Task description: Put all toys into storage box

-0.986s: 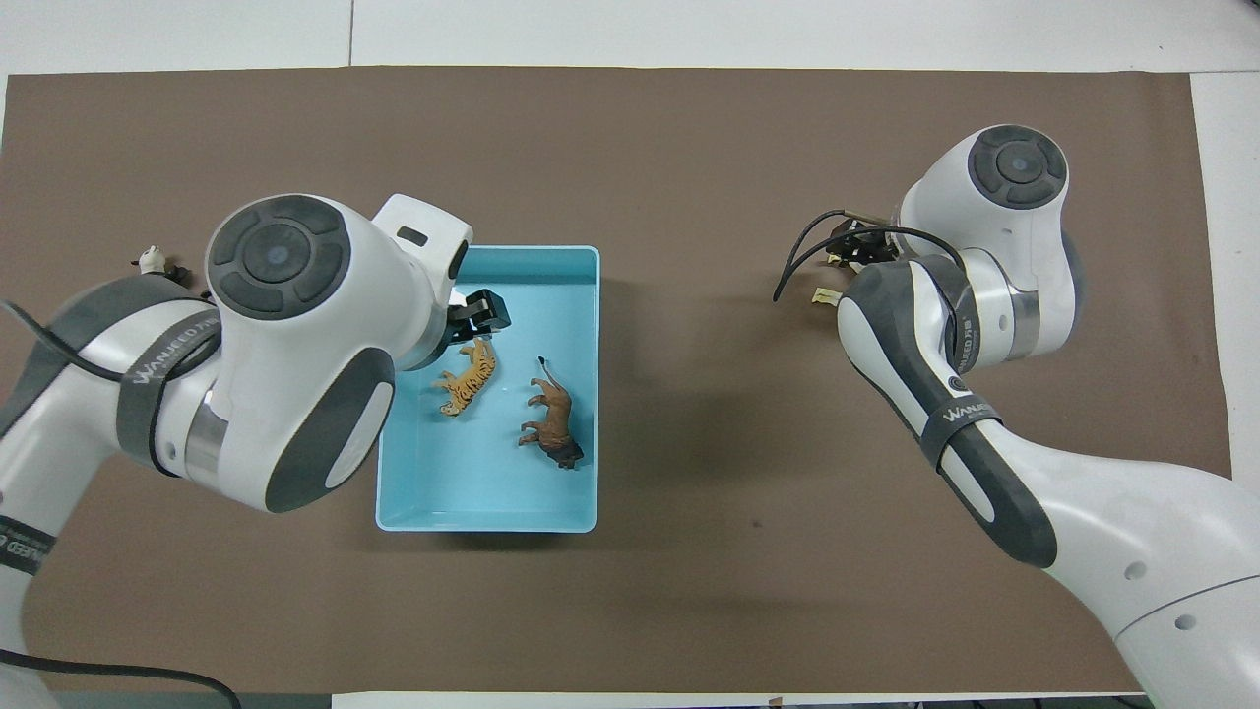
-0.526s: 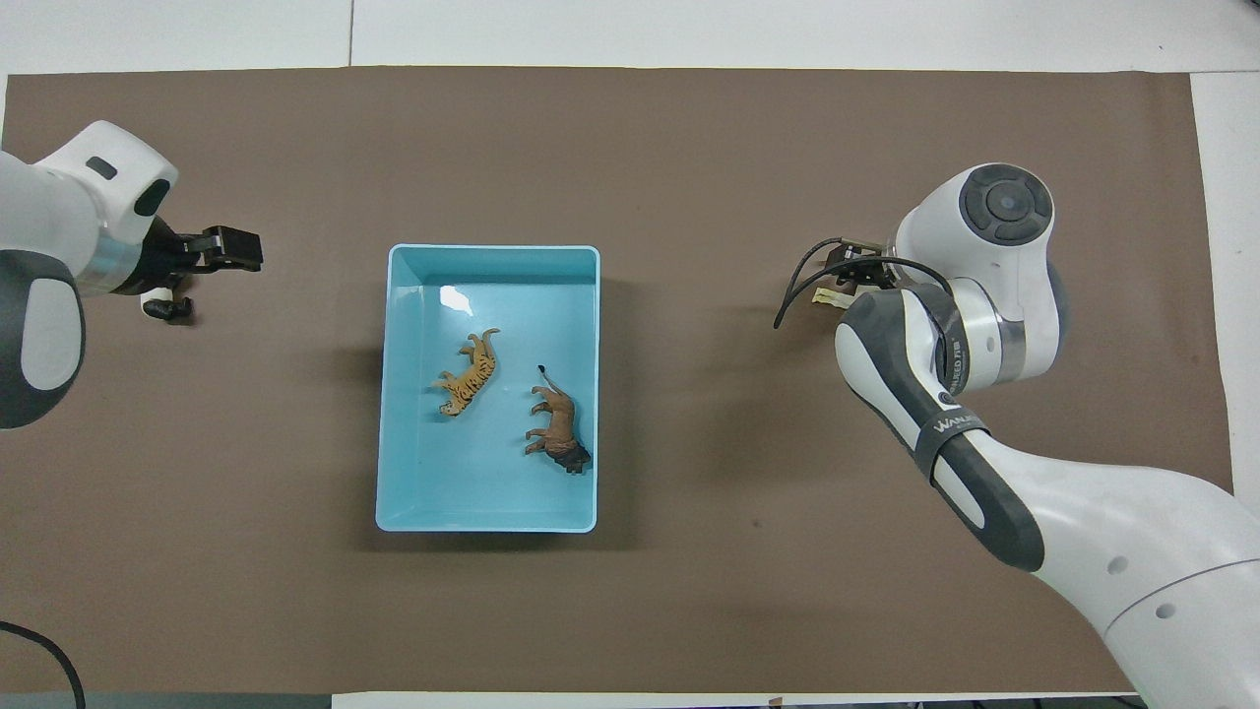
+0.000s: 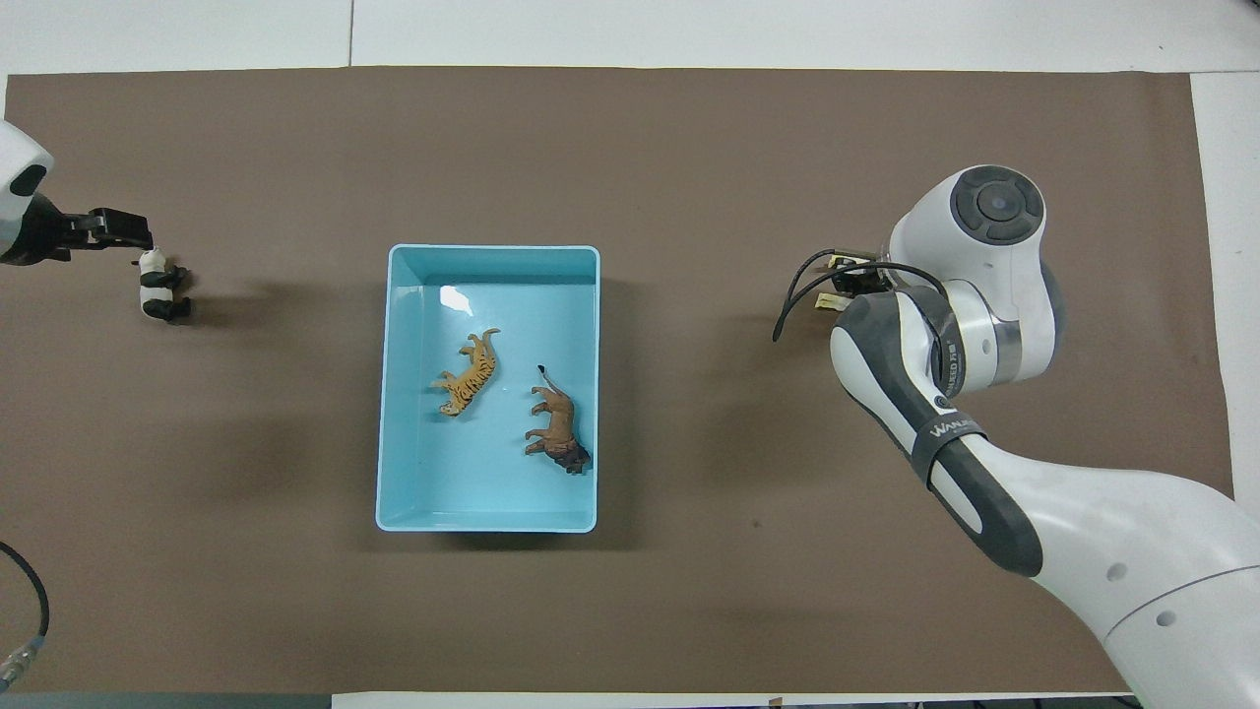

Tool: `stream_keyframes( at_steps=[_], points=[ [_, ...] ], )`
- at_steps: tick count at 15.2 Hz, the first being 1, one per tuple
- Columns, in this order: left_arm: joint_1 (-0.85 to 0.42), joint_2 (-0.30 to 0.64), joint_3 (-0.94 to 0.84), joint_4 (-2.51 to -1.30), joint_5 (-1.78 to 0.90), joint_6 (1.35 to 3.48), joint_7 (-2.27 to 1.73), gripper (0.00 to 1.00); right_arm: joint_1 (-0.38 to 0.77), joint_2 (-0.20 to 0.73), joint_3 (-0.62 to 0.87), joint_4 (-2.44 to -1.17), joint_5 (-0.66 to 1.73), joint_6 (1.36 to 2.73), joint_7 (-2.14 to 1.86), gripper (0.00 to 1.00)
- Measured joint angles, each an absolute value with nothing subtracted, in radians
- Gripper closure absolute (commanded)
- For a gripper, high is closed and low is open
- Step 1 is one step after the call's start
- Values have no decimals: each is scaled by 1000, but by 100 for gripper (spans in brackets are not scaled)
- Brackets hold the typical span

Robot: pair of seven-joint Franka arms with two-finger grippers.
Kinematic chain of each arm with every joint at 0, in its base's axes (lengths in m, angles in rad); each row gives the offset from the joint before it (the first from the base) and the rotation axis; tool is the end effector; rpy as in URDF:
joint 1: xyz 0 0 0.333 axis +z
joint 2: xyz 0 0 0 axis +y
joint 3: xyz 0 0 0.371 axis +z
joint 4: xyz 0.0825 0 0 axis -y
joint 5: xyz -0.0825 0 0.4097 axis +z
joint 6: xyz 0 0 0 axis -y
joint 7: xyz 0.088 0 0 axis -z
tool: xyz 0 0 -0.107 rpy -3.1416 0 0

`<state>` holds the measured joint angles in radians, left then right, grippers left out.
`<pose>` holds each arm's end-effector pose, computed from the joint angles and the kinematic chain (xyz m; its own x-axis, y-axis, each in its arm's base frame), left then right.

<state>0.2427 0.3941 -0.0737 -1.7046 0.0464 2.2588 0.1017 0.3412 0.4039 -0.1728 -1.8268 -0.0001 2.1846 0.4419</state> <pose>0.7064 0.1283 0.4178 0.9863 0.0458 0.1585 0.0508 -0.9983 -0.0281 0.6674 0.1239 0.3484 0.9660 -0.2585 -0.0078 -0.2571 -0.9632 0.0785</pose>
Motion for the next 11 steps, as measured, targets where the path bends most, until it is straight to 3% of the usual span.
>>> stream_keyframes(
  at_steps=[4, 6, 8, 11],
  points=[
    [248, 448, -71, -1704, 83, 2301, 146, 0, 456, 390, -158, -1483, 13, 1811, 607, 100],
    [261, 452, -69, -1711, 104, 2305, 186, 0, 565, 399, -150, -1329, 48, 1736, 794, 100],
    [273, 463, -69, -1731, 108, 2335, 216, 0, 671, 427, -147, -1264, 119, 1813, 987, 100],
    [280, 475, -71, -1772, 110, 2405, 224, 0, 759, 482, -147, -1302, 212, 2066, 1095, 100]
  ],
)
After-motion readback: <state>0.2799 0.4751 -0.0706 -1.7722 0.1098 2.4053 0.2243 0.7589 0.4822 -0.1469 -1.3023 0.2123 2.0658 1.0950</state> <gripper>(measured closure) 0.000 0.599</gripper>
